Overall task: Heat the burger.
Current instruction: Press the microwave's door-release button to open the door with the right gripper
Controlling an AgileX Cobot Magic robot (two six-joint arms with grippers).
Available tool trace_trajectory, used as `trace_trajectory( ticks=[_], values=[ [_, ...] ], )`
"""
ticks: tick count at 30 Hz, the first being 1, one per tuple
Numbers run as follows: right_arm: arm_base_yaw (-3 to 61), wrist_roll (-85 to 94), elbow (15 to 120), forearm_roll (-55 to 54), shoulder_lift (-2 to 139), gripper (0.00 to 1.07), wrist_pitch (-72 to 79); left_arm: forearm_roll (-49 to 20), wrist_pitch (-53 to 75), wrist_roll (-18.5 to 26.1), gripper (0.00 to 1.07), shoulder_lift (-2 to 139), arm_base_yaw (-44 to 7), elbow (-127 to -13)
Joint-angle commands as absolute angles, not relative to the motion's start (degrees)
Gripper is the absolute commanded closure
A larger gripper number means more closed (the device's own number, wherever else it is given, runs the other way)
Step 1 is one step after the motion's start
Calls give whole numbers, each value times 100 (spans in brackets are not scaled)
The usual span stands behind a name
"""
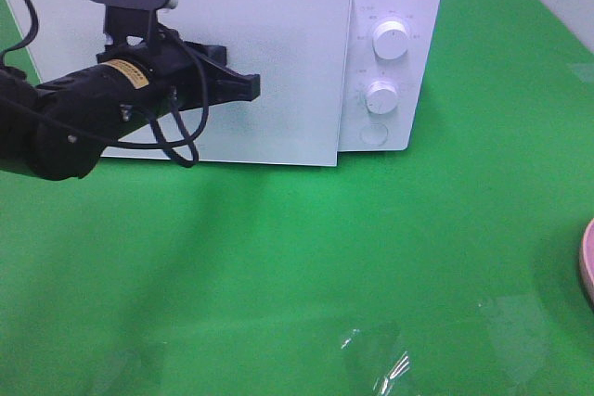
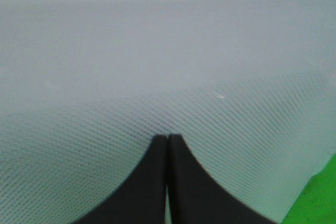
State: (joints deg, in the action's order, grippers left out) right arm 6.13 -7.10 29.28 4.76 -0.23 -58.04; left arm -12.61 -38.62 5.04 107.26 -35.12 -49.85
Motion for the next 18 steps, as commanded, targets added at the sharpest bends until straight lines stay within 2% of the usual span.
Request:
trace_trajectory(
  ticks=[1,8,18],
  values=[
    [567,-642,2911,487,-172,31,-5752,-1324,-3827,493,107,10886,-3547,-5300],
    [567,-642,2911,487,-172,31,-5752,-1324,-3449,493,107,11385,-3547,-6331],
    [567,-642,2911,487,-172,31,-5752,-1301,-3025,693,107,11625,-3575,-6853]
  ],
)
